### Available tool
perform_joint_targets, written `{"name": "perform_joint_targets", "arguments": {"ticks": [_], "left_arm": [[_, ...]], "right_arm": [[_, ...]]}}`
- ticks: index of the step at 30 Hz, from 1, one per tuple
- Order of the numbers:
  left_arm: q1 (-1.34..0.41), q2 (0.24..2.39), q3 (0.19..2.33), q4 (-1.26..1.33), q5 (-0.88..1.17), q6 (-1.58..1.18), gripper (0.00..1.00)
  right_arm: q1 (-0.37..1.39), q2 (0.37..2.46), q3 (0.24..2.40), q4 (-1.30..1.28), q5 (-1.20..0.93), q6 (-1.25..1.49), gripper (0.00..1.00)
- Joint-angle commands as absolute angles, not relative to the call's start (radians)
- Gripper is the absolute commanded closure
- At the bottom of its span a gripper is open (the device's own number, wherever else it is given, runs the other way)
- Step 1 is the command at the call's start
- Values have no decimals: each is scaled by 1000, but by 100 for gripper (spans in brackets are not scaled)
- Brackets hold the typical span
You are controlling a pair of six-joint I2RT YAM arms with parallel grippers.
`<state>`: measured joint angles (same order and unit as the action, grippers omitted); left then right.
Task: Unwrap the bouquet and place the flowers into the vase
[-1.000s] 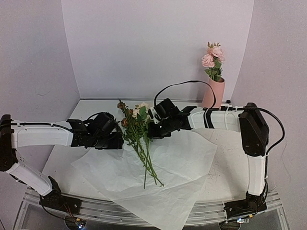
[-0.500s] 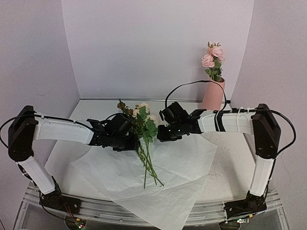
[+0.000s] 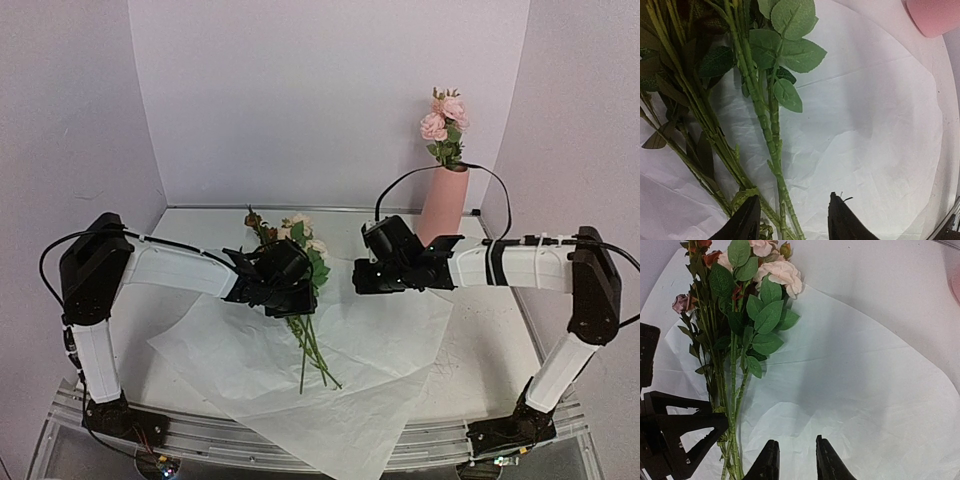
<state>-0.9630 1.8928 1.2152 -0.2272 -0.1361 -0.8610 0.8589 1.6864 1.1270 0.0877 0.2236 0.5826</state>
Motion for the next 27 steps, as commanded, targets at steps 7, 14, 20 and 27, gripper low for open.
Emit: {"name": "perform_joint_targets", "arguments": {"ticks": [7,14,20,27], "left_arm": [[-965,2013,1374,-281,-149,-863,61],[-966,2061,1422,-350,-194,-871,62],[-982,2023,1427,-357,-199,-859,59],[-996,1929,1392,-357,-214,-861,57]], "right_arm": [[860,1623,1084,120,281,590,73],[858,1615,1069,130,283,589,72],[855,1617,1065,139,281,588,73],[852,1621,1063,144,278,587,73]]}}
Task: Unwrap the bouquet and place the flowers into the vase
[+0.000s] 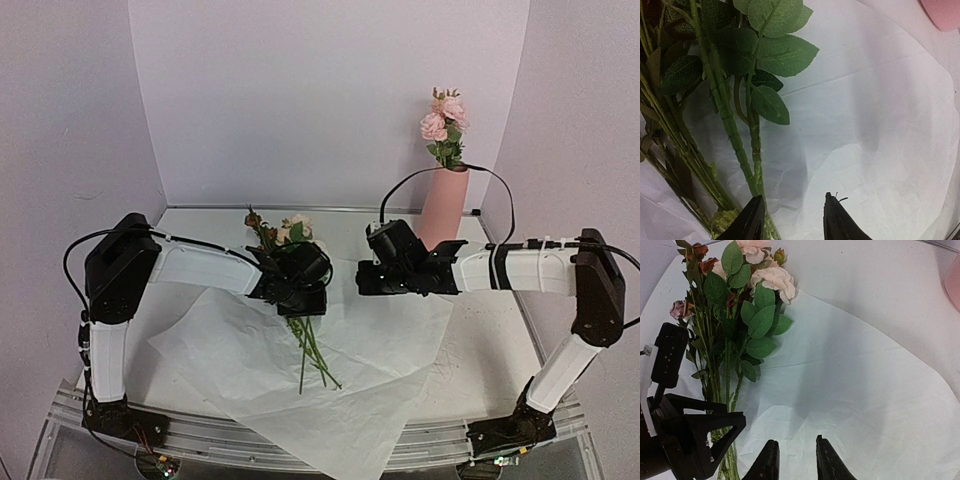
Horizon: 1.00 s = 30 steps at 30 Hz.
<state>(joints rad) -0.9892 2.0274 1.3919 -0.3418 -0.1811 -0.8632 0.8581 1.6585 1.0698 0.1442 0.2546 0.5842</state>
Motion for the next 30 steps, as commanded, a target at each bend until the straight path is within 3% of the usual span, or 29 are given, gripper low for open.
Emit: {"name": "perform_joint_targets", "arguments": {"ticks": [1,30], "left_arm": [[-996,1921,1385,-357,-220,-862,57],[-987,2046,1423,-377,-260,-833,60]], "right_arm": [[852,1621,1063,144,278,586,72],[844,1612,1048,146,278,585,72]]}}
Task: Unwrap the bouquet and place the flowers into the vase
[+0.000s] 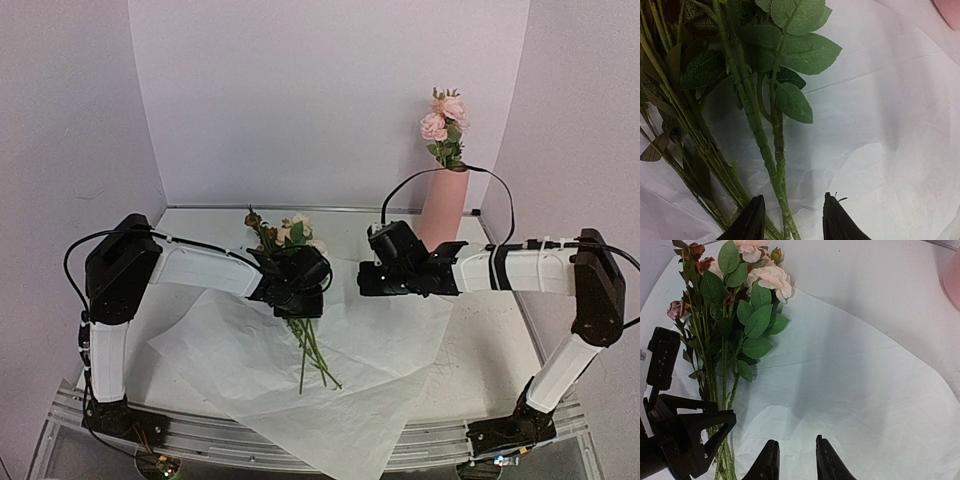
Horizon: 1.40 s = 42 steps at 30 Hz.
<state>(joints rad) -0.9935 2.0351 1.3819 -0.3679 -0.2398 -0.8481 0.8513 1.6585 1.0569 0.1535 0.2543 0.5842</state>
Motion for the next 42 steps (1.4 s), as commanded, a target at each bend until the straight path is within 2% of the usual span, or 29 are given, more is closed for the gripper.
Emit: {"name": "perform_joint_targets", "arguments": {"ticks": [1,10,19,22,33,42], "left_arm": [[-987,2050,1424,-377,-259,-832,61],[-986,2082,1448,-379,-267,-822,68],[-986,2097,1472,-428,-311,-834,94],[-987,2080,1483,-469,-344,-850,100],[-987,1897,1417,-495,-378,-866,100],[-990,1654,1344,-489,-425,-857,100]], "right_arm": [[843,1612,1048,146,277,584,73],[840,1611,1048,146,276,582,73],[836,1602,1045,146,278,581,73],[836,1599,1043,146,278,583,73],[836,1619,1054,147,251,590,73],[834,1585,1100,166,121,558,70]]}}
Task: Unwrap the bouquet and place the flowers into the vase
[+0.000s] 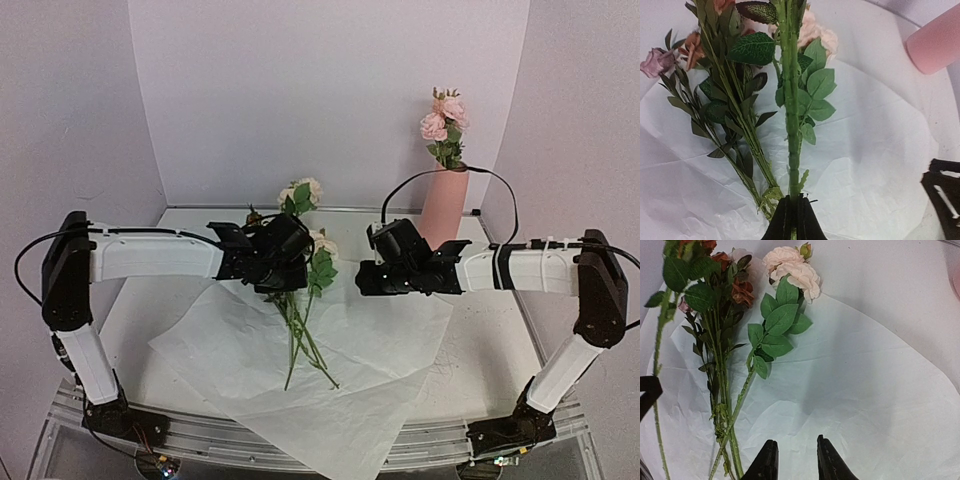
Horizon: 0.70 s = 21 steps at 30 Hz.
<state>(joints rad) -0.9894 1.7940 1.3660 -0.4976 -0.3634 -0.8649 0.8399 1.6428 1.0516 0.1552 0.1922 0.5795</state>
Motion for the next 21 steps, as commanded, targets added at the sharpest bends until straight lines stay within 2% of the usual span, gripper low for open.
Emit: {"name": "perform_joint_targets", "arguments": {"ticks": [1,2,4,6,9,12,15,21], "left_arm": [[-991,1631,1337,-483,-426,-841,100],[-993,1603,1331,-473,-424,-823,100],[-998,1546,1313,-436,-400,-769,100],[-1006,1482,1269,-361,-365,-704,100],[-1012,1374,1164,-207,-268,-596,99],[-1014,1269,1056,-54,-184,-529,98],[-1014,1217,1015,27,-106,-486,99],[-1028,1212,1028,61,-8,-441,100]], "right_arm": [[833,1567,1108,176,98,555,69],[831,1551,1114,187,73,550,67],[827,1508,1123,226,4,543,50],[827,1468,1132,266,-55,545,29],[827,1431,1164,293,-86,568,11],[827,1419,1211,297,-105,588,7],[827,1414,1256,324,-165,611,7],[827,1439,1313,367,-252,664,17]]}}
